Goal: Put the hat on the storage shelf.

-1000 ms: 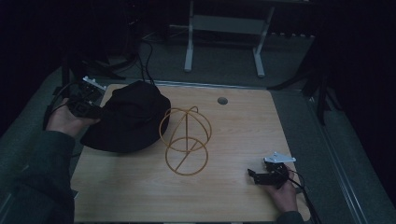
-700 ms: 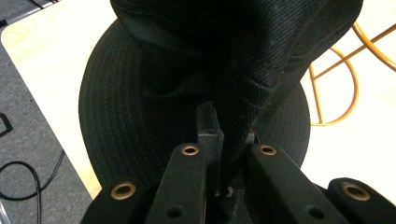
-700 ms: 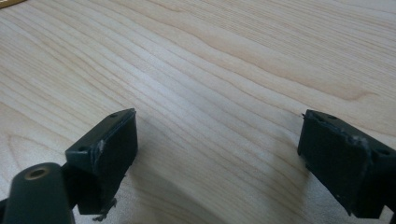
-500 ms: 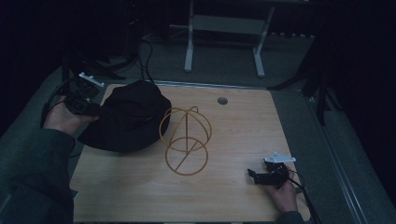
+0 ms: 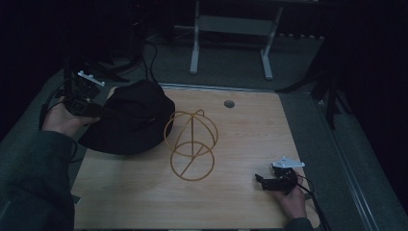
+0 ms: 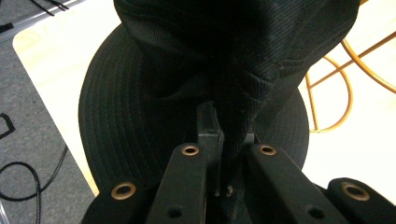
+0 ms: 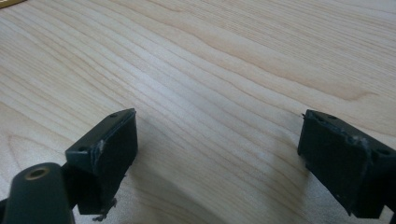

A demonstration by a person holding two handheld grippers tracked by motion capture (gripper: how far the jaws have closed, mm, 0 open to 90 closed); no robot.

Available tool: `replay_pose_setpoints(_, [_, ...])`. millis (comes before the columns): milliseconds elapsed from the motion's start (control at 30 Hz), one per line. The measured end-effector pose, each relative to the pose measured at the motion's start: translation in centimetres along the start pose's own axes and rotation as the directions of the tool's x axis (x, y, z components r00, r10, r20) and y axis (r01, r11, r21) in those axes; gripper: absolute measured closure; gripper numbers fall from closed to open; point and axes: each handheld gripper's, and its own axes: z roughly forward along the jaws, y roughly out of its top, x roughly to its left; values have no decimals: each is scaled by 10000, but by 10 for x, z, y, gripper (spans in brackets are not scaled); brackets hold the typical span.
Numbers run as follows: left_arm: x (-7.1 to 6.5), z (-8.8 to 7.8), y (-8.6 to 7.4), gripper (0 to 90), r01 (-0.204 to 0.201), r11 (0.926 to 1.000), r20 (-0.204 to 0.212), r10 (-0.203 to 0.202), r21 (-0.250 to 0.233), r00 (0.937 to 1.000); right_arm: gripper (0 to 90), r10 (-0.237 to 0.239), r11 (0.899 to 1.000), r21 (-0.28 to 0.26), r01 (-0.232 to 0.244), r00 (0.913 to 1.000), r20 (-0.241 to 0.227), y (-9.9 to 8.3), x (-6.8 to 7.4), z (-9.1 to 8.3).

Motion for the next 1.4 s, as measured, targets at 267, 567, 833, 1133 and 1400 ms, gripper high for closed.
replay_pose_setpoints(267, [1,-5,2,884,47,9999,108,-46,-90,9999,118,8,10000,3,-8,10000,-1,0,0,0])
replay_pose_setpoints(567, [2,-11,3,884,145,9994,196,-139,-310,9997,118,18,10000,8,-18,10000,2,0,0,0])
replay_pose_setpoints(833, [3,-17,4,884,253,9982,414,-231,-539,9989,118,21,10000,8,-21,10000,1,0,0,0])
replay_pose_setpoints(1133, [3,-24,6,884,271,9972,421,-241,-702,9988,119,13,10000,11,-13,10000,-3,0,0,0])
replay_pose_setpoints(1400, [3,-31,11,884,181,9964,522,-138,-833,9985,119,13,10000,6,-13,10000,2,0,0,0])
